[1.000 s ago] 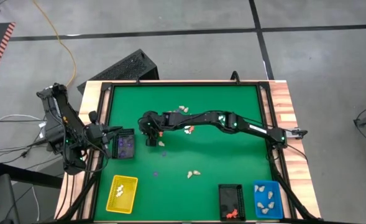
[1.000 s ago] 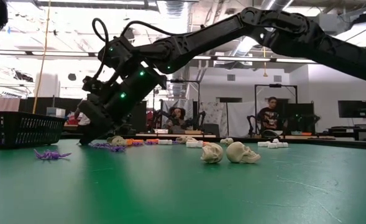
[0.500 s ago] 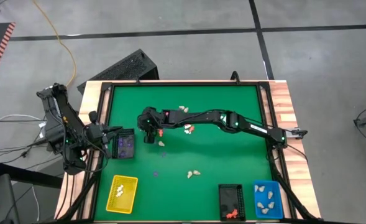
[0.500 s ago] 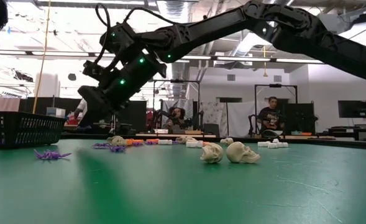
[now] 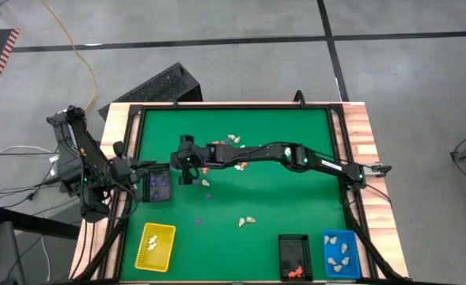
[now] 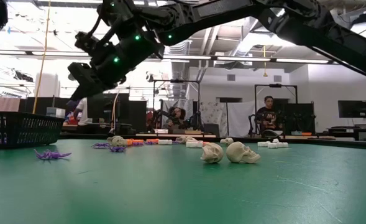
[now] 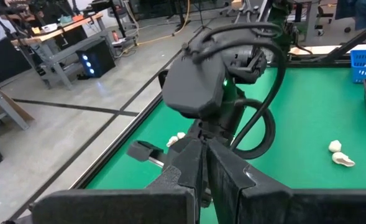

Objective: Sort Halloween decoration
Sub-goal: Put the purple spider toy into the top black basket

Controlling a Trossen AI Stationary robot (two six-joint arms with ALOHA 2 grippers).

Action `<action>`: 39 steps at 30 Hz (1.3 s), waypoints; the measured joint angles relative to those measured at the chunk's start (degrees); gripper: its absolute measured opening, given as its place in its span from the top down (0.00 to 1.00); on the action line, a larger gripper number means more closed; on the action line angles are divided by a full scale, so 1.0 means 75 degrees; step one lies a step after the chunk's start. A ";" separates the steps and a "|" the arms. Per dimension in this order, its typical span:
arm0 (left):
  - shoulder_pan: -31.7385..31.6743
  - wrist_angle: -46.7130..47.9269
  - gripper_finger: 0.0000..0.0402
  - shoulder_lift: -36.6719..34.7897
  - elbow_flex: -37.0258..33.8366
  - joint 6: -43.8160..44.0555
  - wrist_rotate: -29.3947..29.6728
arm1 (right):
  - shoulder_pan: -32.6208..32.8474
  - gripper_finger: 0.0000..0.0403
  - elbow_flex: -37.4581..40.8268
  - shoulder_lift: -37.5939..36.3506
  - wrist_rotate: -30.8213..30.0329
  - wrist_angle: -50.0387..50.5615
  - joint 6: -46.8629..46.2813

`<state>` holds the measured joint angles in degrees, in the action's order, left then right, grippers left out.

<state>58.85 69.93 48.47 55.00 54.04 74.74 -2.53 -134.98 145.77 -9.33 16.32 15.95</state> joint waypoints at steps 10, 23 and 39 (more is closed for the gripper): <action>0.0000 -0.0030 0.97 0.0002 0.0000 0.0000 0.0023 | 0.0342 1.00 -0.0015 0.0088 0.1843 -0.1256 -0.0175; -0.0001 -0.0055 0.97 0.0003 0.0000 0.0007 0.0128 | 0.0424 0.87 0.0060 0.0554 0.2441 -0.1921 -0.0139; -0.0003 -0.0050 0.97 0.0003 0.0000 -0.0046 0.0002 | 0.0331 0.55 0.0028 -0.0440 0.1298 0.1899 0.0400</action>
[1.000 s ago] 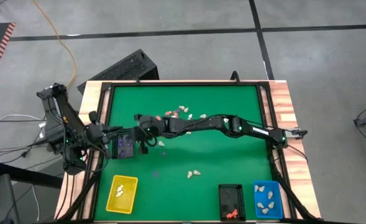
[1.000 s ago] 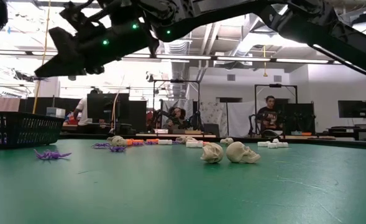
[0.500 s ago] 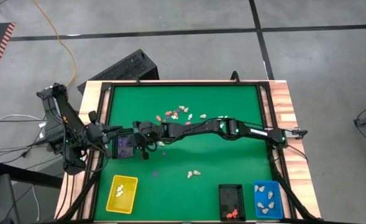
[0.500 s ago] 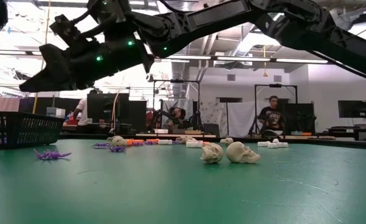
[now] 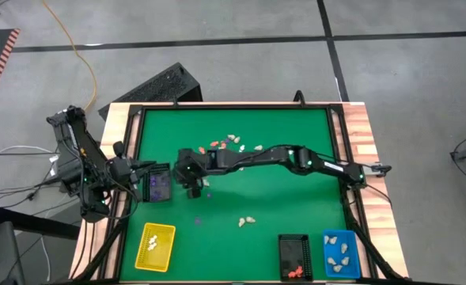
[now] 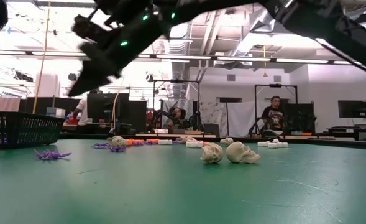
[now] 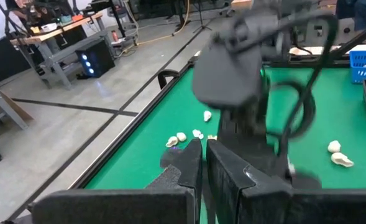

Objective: Sort Halloween decoration
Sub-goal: Put the purple spider toy into the top black basket

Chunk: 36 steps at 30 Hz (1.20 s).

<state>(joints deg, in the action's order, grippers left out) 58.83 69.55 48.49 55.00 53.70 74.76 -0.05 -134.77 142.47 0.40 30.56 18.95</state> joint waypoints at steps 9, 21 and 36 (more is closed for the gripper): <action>0.0001 0.0001 0.97 -0.0001 0.0000 -0.0007 0.0004 | -0.0200 0.59 0.0186 0.0007 0.0772 0.2253 -0.0173; 0.0002 0.0018 0.97 0.0000 0.0000 -0.0007 -0.0001 | -0.0124 0.59 0.0741 0.0166 0.0767 0.0770 -0.0077; 0.0001 0.0029 0.97 -0.0001 0.0000 0.0002 -0.0130 | -0.0279 0.69 0.0747 0.0420 0.0770 0.1018 -0.0385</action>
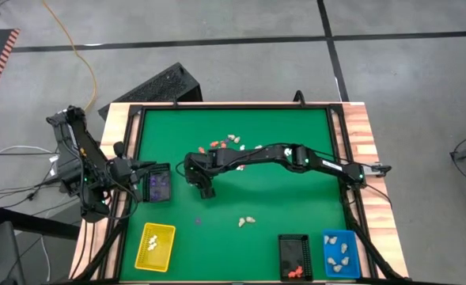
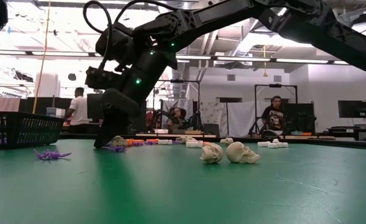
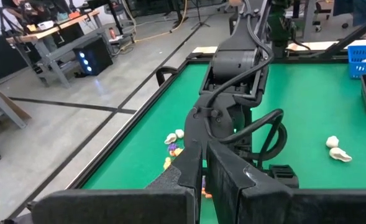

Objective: Sort Halloween decoration
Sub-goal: Put the purple spider toy into the top black basket

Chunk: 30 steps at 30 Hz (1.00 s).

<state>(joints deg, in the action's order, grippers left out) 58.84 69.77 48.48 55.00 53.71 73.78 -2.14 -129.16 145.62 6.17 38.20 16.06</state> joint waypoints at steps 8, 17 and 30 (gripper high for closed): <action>0.0000 -0.0002 0.97 0.0001 -0.0001 0.0005 0.0000 | -0.0033 0.93 0.0000 0.0009 0.0032 0.0040 -0.0157; -0.0001 -0.0005 0.97 0.0000 0.0000 0.0012 0.0001 | -0.0028 0.99 -0.0299 0.0067 -0.0244 0.0072 -0.0129; -0.0001 -0.0005 0.97 -0.0002 0.0000 0.0012 0.0003 | -0.0028 0.99 -0.0764 -0.0153 -0.0866 -0.0493 0.0066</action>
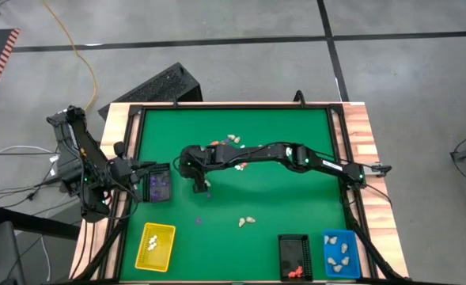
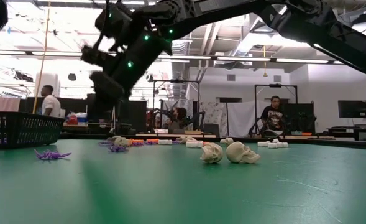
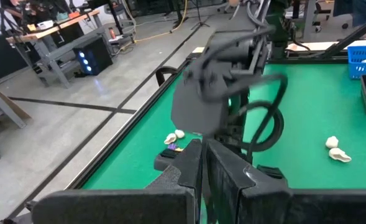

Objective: Sort Halloween decoration
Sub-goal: Put the purple spider toy into the top black basket

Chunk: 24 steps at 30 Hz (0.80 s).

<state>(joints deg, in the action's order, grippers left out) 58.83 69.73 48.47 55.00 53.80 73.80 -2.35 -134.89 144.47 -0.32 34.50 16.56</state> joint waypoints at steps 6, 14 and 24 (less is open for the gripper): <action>0.0000 -0.0004 0.97 0.0003 -0.0002 0.0000 -0.0004 | 0.0046 0.96 -0.0010 -0.0059 -0.0004 -0.0392 0.0297; 0.0003 -0.0009 0.97 0.0003 -0.0002 -0.0008 -0.0178 | -0.0186 0.65 0.0023 0.0014 0.0038 0.0636 0.0412; 0.0002 -0.0001 0.97 0.0000 0.0000 -0.0079 -0.0144 | -0.0497 0.44 0.0026 0.0159 0.0080 0.0237 0.0402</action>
<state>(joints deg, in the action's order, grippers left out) 58.84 69.72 48.47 55.00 53.21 72.72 -6.08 -134.69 145.67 0.29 36.28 19.57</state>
